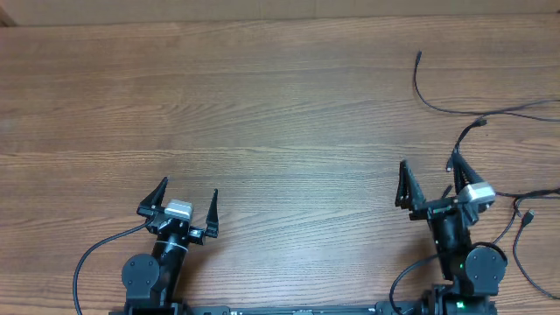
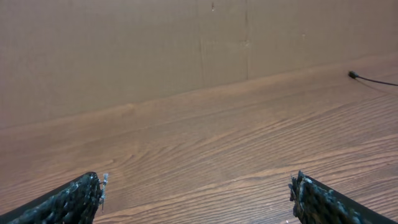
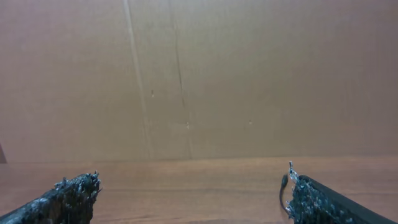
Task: Untangle cables
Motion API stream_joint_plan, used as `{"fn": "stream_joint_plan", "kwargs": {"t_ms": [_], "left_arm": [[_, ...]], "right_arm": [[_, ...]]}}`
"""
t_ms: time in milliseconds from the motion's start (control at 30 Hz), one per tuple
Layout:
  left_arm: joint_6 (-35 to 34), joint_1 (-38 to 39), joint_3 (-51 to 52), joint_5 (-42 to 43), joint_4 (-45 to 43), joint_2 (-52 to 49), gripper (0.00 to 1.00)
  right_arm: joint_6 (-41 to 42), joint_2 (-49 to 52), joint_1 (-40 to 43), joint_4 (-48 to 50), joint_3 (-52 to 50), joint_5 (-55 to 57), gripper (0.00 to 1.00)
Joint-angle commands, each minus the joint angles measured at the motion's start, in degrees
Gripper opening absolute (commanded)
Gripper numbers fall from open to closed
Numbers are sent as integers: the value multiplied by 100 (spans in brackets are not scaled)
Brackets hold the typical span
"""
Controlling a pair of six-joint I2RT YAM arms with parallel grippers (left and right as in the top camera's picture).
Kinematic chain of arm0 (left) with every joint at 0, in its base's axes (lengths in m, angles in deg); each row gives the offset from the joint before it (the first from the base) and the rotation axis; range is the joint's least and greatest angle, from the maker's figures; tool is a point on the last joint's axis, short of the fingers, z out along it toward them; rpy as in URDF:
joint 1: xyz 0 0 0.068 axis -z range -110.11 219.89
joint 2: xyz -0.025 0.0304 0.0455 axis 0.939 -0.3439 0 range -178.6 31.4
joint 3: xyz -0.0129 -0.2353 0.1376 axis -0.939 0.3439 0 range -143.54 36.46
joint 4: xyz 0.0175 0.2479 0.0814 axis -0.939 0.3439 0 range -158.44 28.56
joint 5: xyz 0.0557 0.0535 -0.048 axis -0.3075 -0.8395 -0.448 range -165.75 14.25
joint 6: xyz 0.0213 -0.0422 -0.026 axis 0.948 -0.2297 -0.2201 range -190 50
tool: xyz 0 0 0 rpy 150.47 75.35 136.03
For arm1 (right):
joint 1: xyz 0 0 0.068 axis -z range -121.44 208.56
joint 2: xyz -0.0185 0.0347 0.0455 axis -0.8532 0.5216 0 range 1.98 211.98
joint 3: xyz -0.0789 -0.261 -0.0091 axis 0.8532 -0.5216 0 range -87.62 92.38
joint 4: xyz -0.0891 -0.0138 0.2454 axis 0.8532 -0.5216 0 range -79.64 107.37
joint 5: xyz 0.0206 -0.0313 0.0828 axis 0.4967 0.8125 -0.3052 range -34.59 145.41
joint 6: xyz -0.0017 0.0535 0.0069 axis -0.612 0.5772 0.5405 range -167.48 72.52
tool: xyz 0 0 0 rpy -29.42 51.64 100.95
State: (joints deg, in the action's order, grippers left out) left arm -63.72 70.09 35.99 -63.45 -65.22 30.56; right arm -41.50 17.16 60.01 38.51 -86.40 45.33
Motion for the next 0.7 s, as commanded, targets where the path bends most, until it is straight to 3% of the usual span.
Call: {"fn": "stream_joint_plan", "kwargs": {"t_ms": [0,333,667], "left_arm": [[-70,-61,20,-44,0,63,100],[-70,-61,22,-44,0,63,100],[-70,-61,22,-44,0,63,100]], "right_arm": [[17,-369,-20,-321,-74,37,100],[17,-1519,-22,-2035,-74,39,100],[20,-1506,-22,-2518,-76,149,100]]}}
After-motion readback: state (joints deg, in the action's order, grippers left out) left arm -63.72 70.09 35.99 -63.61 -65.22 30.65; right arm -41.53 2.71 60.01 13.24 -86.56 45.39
